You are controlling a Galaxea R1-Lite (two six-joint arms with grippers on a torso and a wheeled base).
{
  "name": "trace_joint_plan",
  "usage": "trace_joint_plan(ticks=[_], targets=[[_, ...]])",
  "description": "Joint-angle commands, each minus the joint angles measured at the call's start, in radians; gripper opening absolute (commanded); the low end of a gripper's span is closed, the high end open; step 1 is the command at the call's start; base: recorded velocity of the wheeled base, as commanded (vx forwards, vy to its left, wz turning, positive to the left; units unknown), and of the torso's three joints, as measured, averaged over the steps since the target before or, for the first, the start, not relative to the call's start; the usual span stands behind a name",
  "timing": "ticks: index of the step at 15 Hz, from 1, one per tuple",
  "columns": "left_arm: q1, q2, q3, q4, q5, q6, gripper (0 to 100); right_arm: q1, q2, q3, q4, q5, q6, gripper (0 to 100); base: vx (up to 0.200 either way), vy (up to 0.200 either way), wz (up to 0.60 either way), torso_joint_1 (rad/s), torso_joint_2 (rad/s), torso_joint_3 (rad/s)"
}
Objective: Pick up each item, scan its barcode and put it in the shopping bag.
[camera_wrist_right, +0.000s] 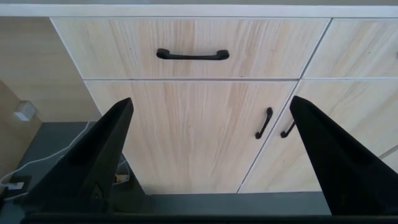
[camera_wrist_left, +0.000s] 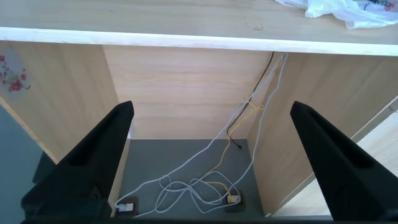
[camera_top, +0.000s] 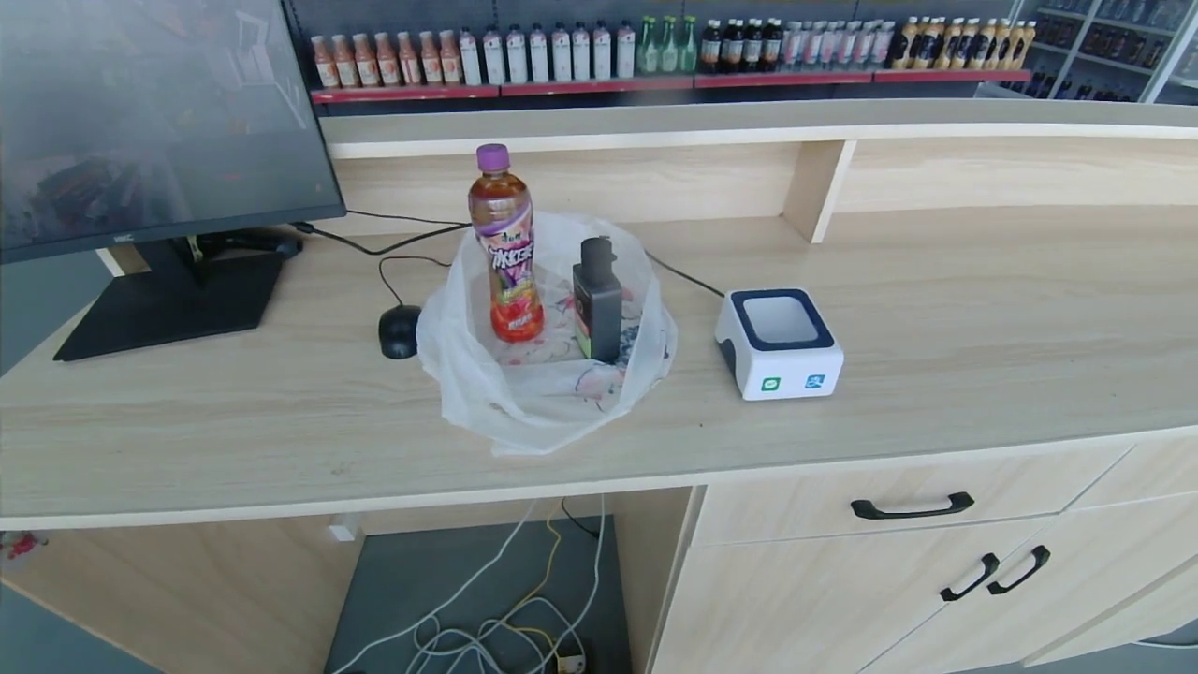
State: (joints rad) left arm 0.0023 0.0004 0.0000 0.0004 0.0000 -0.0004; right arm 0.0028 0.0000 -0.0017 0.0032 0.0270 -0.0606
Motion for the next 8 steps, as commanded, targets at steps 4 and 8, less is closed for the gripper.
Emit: trace_joint_plan(ticks=[4,8], targets=[[0.001,0.0,0.0,0.0,0.0,-0.001,100,0.0,0.002,0.0,0.0,0.001,-0.001,100,0.0,-0.15,0.0,-0.008,0.0,0.002],[0.001,0.0,0.0,0.0,0.0,-0.001,100,0.0,0.002,0.0,0.0,-0.001,-0.001,100,0.0,-0.2,0.0,0.005,0.0,0.001]])
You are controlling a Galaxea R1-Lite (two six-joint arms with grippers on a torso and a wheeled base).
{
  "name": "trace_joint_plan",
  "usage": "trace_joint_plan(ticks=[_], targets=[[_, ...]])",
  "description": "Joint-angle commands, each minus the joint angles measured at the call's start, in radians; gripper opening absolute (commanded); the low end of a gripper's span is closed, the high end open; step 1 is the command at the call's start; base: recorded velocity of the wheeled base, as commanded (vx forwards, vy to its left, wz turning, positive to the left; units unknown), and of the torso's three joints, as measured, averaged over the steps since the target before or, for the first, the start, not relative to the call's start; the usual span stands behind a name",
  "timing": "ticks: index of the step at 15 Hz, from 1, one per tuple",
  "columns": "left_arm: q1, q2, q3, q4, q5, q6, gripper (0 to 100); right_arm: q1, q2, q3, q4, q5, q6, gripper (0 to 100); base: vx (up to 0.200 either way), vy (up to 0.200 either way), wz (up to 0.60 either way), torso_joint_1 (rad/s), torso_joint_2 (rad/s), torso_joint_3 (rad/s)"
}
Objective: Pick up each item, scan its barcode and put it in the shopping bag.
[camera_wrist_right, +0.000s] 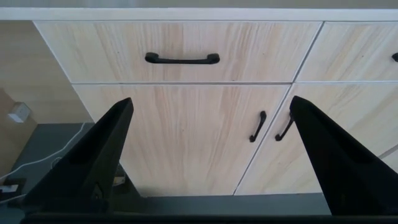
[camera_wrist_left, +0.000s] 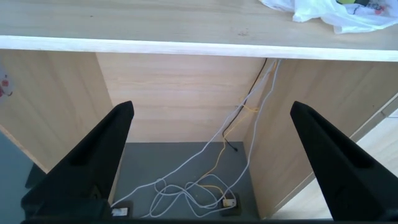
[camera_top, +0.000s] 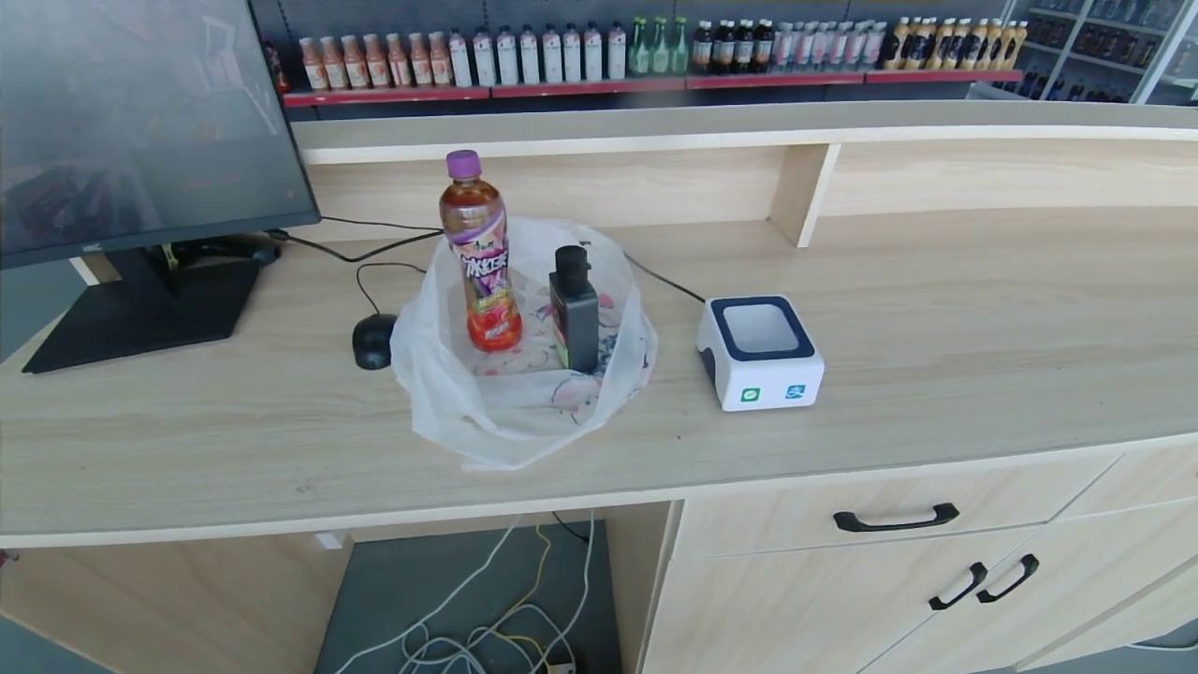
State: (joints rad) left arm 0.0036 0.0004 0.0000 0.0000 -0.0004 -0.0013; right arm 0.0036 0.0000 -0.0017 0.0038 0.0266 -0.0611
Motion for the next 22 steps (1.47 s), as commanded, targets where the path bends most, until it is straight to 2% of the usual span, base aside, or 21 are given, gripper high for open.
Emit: trace_joint_plan(ticks=[1,8,22], targets=[[-0.001,0.0,0.0,0.0,0.0,0.0,100,-0.001,0.002,0.0,-0.001,0.001,0.0,100,0.0,-0.2,0.0,0.027,0.01,0.002],[-0.001,0.0,0.0,0.0,0.0,0.0,100,-0.001,0.002,0.0,-0.001,-0.001,0.0,100,0.0,-0.2,0.0,-0.001,0.0,0.002],[-0.001,0.0,0.0,0.0,0.0,0.004,100,-0.001,0.002,0.0,-0.001,0.001,0.001,100,0.0,0.0,0.0,0.0,0.0,0.0]])
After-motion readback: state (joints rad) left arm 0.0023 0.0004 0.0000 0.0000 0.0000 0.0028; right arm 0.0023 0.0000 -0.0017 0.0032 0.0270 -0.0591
